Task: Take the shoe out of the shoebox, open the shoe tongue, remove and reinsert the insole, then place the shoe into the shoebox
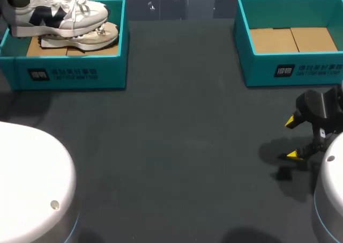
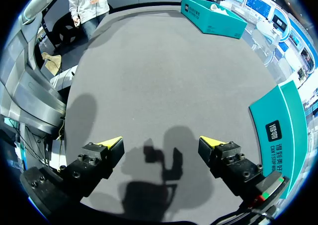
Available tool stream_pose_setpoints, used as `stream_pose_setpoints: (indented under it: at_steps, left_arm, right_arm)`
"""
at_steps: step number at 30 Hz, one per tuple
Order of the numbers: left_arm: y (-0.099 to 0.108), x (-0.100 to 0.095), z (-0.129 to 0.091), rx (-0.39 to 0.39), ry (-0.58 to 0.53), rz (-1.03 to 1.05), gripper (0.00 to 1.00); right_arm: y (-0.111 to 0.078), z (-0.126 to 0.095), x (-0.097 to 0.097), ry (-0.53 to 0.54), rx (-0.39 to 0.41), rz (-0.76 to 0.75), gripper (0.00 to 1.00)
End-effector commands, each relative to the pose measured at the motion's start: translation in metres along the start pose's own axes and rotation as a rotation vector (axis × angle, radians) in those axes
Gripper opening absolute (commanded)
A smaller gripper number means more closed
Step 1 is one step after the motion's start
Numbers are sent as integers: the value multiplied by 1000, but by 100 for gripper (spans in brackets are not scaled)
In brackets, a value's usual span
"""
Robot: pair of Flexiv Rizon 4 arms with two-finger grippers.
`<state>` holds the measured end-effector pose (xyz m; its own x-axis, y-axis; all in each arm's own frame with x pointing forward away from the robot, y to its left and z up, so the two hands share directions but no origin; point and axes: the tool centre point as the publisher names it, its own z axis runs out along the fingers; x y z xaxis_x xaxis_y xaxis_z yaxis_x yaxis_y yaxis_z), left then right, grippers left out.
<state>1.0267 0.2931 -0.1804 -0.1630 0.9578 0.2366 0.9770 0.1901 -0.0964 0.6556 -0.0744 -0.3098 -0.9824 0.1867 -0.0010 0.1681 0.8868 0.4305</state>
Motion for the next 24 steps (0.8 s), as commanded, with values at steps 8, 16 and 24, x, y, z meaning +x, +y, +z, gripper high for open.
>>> stream_pose_setpoints:
  at_steps: [8, 16, 24]
  left_arm:
    - [-83, -11, -70, -59, -4, 0, 0]
    - [-138, -43, -90, -72, 23, -19, 0]
    - [-185, -88, -93, -60, 36, -18, 0]
  right_arm:
    - [0, 0, 2, -3, 3, 0, 100]
    - [0, 0, 2, -3, 3, 0, 100]
    - [0, 0, 2, -3, 3, 0, 100]
